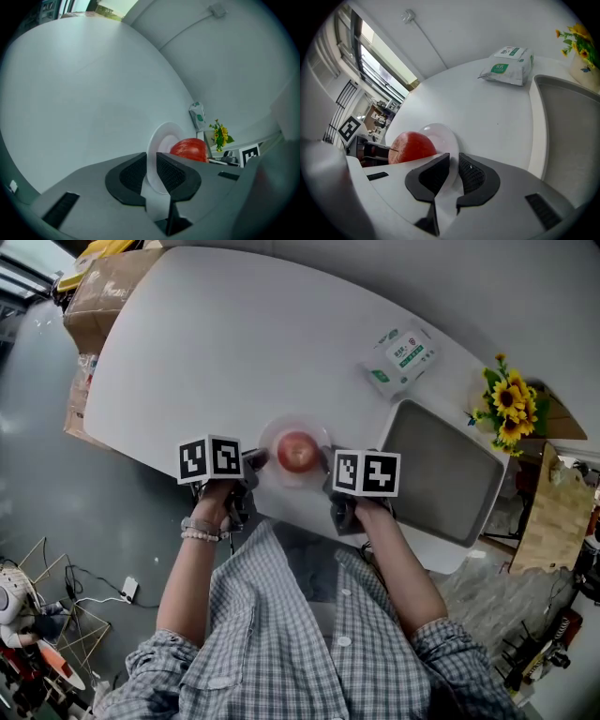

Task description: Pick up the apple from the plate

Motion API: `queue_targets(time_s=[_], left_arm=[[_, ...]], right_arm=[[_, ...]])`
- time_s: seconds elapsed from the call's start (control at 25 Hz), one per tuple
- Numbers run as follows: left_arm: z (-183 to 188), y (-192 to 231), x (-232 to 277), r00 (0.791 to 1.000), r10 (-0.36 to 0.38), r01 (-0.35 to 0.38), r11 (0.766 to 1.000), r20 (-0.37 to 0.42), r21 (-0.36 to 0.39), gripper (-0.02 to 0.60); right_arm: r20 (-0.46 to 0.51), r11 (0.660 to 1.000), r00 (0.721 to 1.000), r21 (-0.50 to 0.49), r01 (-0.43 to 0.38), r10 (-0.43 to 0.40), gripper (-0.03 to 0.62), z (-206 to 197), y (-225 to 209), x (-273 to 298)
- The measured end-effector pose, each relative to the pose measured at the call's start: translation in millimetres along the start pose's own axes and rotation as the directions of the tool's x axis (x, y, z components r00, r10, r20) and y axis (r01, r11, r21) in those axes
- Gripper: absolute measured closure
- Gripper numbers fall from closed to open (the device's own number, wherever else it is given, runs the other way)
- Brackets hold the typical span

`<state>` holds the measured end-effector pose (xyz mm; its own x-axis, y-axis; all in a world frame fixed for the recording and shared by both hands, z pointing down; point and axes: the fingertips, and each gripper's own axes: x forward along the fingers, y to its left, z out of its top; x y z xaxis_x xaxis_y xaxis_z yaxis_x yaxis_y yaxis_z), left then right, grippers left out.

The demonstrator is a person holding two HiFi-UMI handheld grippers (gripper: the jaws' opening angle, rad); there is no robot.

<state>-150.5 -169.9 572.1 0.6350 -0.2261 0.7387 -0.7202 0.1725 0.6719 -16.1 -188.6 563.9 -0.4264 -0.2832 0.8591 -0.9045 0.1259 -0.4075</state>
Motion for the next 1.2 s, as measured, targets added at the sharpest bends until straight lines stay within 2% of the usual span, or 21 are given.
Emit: queue_targets(time_s=[0.16,0.36,0.52,0.6,0.72,0.8,0.92,1.08,1.2], left_arm=[[1.3,-6.2,-4.2,0.997,-0.067,0.068,0.996,0.029,-0.054,0.471],[8.5,1.9,-20.2,0.995,-0.019,0.022,1.000,0.094,-0.021,0.471],[16.9,6.9,-42.2,0.982,0.066,-0.073,0.997,0.178,0.033,0.494],[16.9,2.5,-49.7,0.976,0.080,-0.094,0.994,0.204,0.059,0.517],[16.9,-16.6,-59.6,0.962,0.042,-0.071,0.993,0.269,0.096,0.540],[18.3,-35.0,-64.3,0.946,0.009,-0.063,0.986,0.324,0.157,0.549],[15.2,-65.9,-64.3,0.931,-0.024,-0.085,0.956,0.364,0.282,0.560],[5.1,-116.5,-56.7,0.928,-0.083,-0.092,0.893,0.363,0.440,0.566],[-7.0,-161.2,-52.7,0.921,-0.190,-0.025,0.842,0.339,0.539,0.569]], right_arm=[[0.023,1.000,1.000,0.003,-0.011,0.011,0.536,0.4,0.2,-2.1],[0.100,0.999,0.995,0.036,-0.004,0.000,0.536,9.9,-7.0,-12.8],[0.191,0.998,0.981,0.068,-0.006,-0.007,0.537,23.7,-13.3,-29.0],[0.215,0.998,0.977,0.065,-0.013,-0.001,0.537,25.7,-15.2,-37.0],[0.245,0.998,0.969,0.051,-0.044,0.030,0.539,24.5,-16.2,-50.8],[0.278,0.998,0.960,0.028,-0.053,0.044,0.551,27.3,-18.9,-64.4],[0.319,0.999,0.947,-0.006,-0.035,0.035,0.557,29.1,-29.8,-86.0],[0.364,0.998,0.931,-0.055,0.021,0.001,0.557,24.3,-50.1,-118.2],[0.420,0.997,0.907,-0.068,0.027,0.004,0.557,20.7,-59.4,-150.3]])
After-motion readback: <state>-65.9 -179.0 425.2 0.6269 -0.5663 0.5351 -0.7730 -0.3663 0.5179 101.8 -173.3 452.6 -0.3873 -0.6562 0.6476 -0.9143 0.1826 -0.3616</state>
